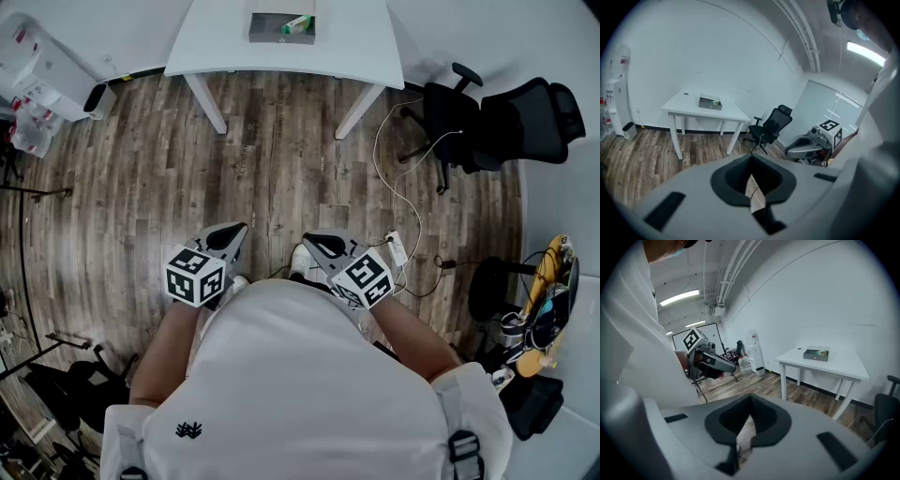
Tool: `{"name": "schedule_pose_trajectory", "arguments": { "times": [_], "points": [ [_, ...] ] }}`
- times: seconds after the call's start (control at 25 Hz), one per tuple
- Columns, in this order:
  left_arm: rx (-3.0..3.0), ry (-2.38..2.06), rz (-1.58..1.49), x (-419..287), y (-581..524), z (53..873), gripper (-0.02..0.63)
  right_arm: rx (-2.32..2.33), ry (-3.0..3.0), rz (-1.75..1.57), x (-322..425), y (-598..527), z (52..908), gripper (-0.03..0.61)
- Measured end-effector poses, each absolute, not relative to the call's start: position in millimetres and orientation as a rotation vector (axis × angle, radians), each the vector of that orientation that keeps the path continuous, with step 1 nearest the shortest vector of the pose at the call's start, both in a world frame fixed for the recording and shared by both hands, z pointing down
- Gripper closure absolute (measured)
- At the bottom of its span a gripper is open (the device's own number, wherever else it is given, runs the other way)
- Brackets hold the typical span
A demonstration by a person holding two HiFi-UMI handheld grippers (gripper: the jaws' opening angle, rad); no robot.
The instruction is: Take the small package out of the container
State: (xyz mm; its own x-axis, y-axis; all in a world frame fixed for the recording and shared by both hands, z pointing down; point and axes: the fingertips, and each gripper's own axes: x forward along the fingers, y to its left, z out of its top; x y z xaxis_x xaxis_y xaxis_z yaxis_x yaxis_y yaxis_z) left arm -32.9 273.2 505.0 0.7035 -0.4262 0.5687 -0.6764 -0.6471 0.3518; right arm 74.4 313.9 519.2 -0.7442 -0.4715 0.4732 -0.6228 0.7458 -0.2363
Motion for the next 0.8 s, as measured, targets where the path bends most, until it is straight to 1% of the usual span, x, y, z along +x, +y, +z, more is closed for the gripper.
{"name": "schedule_pose_trajectory", "arguments": {
  "times": [0.6,0.8],
  "points": [
    [2.330,-0.883,0.633,29.0,244.3,502.1,0.607,0.828,-2.576,0.562,141.0,288.3,523.9,0.572],
    [2.320,-0.919,0.605,41.0,233.8,499.0,0.607,0.830,-2.616,0.582,151.8,276.3,526.4,0.569]
  ]
}}
